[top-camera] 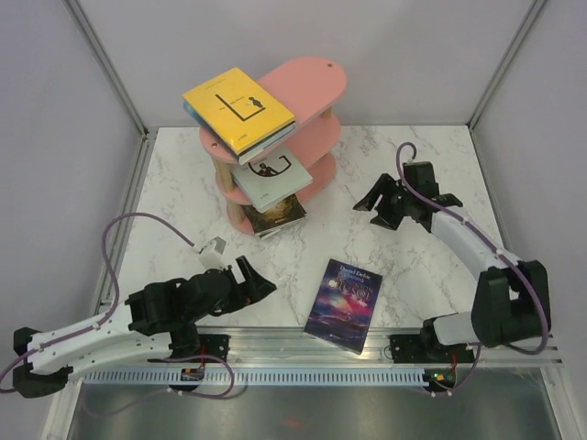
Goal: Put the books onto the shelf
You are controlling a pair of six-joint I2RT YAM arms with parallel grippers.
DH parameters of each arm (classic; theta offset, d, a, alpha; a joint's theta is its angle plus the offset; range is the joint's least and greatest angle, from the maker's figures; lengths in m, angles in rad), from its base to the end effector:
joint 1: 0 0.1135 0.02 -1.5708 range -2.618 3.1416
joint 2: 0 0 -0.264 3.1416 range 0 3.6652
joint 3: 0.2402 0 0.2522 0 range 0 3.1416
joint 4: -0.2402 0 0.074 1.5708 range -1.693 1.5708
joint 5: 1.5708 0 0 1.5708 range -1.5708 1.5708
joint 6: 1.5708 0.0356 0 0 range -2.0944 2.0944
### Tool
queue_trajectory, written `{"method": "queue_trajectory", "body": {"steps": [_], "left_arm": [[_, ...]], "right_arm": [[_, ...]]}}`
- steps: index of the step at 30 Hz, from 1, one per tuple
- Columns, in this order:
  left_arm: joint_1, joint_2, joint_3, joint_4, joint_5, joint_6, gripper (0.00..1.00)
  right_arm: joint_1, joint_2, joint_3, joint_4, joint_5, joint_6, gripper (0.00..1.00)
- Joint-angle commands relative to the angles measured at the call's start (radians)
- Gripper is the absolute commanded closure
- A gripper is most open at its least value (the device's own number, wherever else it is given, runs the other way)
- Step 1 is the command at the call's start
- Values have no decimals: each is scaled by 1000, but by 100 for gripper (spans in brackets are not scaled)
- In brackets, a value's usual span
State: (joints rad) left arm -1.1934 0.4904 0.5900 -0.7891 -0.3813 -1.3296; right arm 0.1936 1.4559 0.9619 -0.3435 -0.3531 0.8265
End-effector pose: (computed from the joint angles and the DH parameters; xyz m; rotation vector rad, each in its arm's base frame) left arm 0.0519 -0.0950 0.2538 -0.3762 2.3482 -0.9247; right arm 0.2977 0.0709 0.2326 0.6229 2.4594 0.8686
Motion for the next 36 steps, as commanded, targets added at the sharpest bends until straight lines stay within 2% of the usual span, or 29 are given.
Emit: {"method": "queue_trajectory", "body": {"steps": [1, 2, 6, 10, 13, 21, 26, 36], "left_arm": [[2, 111, -24, 212, 65, 101, 5], [12, 143, -22, 240, 105, 128, 5], [60, 333, -22, 378, 229, 187, 0], [107, 454, -27, 501, 326, 233, 0], [127, 543, -22, 570, 370, 257, 0], [130, 743, -7, 680, 449, 280, 0], [130, 844, -1, 746, 496, 268, 0], [129, 1031, 68, 780, 561, 290, 0]], "right_arm": [[-3, -144, -67, -268, 92, -125, 27], [-8, -175, -84, -303, 110, -136, 22], [-39, -295, -169, -506, 206, -204, 19], [-51, -341, -265, -555, 252, -221, 17], [-52, -341, -298, -558, 223, -205, 17], [-52, -327, -429, -459, 76, -167, 17], [-52, -312, -480, -413, 42, -164, 17], [-46, -221, -557, -235, -96, -116, 17]]}}
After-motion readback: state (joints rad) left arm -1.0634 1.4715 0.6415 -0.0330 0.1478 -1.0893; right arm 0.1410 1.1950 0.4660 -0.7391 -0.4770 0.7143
